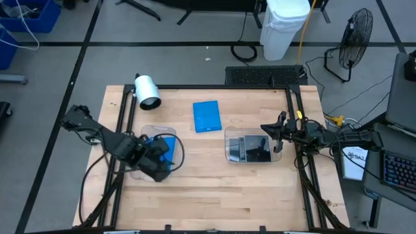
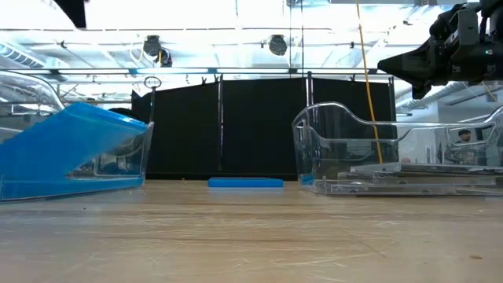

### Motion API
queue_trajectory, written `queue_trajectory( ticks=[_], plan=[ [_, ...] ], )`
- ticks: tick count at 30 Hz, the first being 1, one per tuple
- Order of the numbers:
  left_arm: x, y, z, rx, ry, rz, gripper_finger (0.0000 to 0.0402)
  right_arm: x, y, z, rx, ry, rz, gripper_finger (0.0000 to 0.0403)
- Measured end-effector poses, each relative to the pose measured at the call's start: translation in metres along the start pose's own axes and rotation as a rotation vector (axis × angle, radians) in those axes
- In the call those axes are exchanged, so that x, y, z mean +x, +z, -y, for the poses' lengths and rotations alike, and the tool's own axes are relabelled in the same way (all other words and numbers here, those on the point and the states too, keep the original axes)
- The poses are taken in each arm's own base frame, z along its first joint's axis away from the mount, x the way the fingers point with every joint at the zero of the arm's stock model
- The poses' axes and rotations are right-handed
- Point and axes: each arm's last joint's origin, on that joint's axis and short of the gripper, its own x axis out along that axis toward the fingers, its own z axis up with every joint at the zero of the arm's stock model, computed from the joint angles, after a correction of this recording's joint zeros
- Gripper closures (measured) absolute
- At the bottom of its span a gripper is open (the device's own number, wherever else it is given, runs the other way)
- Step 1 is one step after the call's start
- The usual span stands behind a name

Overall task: Pick & place jewel cases by type
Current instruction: Put the blue CD case into the left transparent bin

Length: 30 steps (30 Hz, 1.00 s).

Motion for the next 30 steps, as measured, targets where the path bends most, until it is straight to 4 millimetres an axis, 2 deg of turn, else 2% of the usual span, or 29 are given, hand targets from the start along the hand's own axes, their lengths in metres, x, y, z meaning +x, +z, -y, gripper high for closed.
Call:
queue_trajectory(
  ticks=[3, 7, 12, 16, 19, 23, 27, 30],
  plan=[
    [0.017, 0.003, 0.003, 0.002, 0.040, -0.006, 0.0155, 0.000, 0.000, 0.000, 0.000, 0.000, 0.000, 0.0399],
    [0.056, 0.002, 0.010, 0.029, 0.005, -0.072, 0.0158, 0.000, 0.000, 0.000, 0.000, 0.000, 0.000, 0.0399],
    [0.110, -0.009, 0.003, -0.005, 0.027, -0.155, 0.0156, 0.000, 0.000, 0.000, 0.000, 0.001, 0.000, 0.0399],
    [0.134, -0.019, -0.009, -0.092, 0.053, -0.195, 0.0156, 0.000, 0.000, 0.000, 0.000, 0.001, 0.000, 0.0399],
    [0.142, -0.025, -0.014, -0.088, 0.086, -0.210, 0.0156, 0.000, 0.000, 0.000, 0.000, 0.000, 0.000, 0.0398],
    [0.140, -0.025, -0.013, -0.067, 0.100, -0.176, 0.0156, 0.000, 0.000, 0.000, 0.000, 0.001, -0.001, 0.0399],
    [0.131, -0.019, -0.007, -0.015, 0.072, -0.177, 0.0156, 0.000, 0.000, 0.000, 0.000, 0.000, 0.000, 0.0399],
    [0.112, -0.009, 0.003, 0.007, 0.012, -0.149, 0.0156, 0.000, 0.000, 0.000, 0.000, 0.000, -0.001, 0.0398]
  ],
)
